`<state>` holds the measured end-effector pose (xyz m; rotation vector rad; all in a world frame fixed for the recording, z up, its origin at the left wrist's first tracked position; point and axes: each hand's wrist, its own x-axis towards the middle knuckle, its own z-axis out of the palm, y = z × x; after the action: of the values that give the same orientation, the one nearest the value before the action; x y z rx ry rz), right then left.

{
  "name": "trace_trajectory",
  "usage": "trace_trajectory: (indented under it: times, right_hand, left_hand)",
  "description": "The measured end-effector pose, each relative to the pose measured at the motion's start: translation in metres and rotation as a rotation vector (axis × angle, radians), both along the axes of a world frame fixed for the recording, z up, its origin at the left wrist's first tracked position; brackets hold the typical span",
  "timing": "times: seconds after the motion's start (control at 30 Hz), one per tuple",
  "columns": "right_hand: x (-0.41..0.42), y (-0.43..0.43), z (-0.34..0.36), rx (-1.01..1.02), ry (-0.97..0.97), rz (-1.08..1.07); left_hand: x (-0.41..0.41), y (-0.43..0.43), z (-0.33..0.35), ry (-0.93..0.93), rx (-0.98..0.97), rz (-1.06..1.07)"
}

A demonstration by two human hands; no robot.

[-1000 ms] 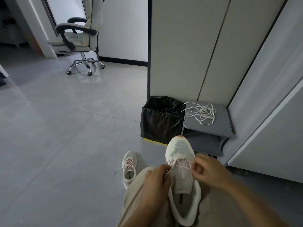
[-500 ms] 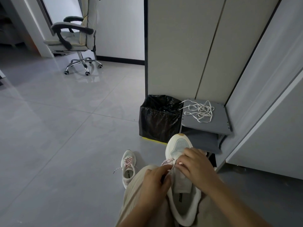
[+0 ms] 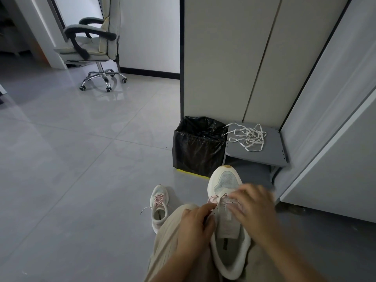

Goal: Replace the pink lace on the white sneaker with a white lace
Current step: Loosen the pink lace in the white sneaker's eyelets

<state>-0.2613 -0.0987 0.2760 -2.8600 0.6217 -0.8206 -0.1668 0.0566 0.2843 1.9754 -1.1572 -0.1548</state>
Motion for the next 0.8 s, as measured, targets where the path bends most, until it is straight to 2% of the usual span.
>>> trace_trajectory:
  times: [0.03,0.13,0.27,0.4,0.5,0.63,0.73,0.8]
  right_hand:
    - [0.009,0.007,0.001,-0.071,0.050,0.024]
    - [0.021,0.015,0.000,-0.096,0.130,0.030]
    - [-0.009,-0.010,0.008,-0.062,0.035,0.027]
    - [-0.067,-0.061,0.007,0.248,0.070,-0.294]
    - [-0.064,-0.059,-0.004,0.382,0.058,-0.337]
    - [-0.016,-0.017,0.002,0.168,-0.056,-0.089]
    - [0.015,0.005,-0.004,-0.050,0.039,0.059]
    - [0.025,0.011,-0.008,-0.061,0.066,0.088]
  left_hand:
    - [0.000,0.000,0.000,-0.008,0.002,0.008]
    - [0.001,0.003,0.001,0.004,-0.008,0.020]
    - [0.005,0.007,-0.002,-0.022,-0.029,0.036]
    - [0.003,0.003,0.001,-0.107,0.021,0.040]
    - [0.001,0.000,-0.004,-0.043,-0.006,0.063]
    - [0.000,-0.001,-0.004,-0.003,-0.016,0.036]
    - [0.001,0.001,-0.001,-0.011,-0.040,0.026]
    - [0.001,0.003,0.001,-0.020,-0.045,0.023]
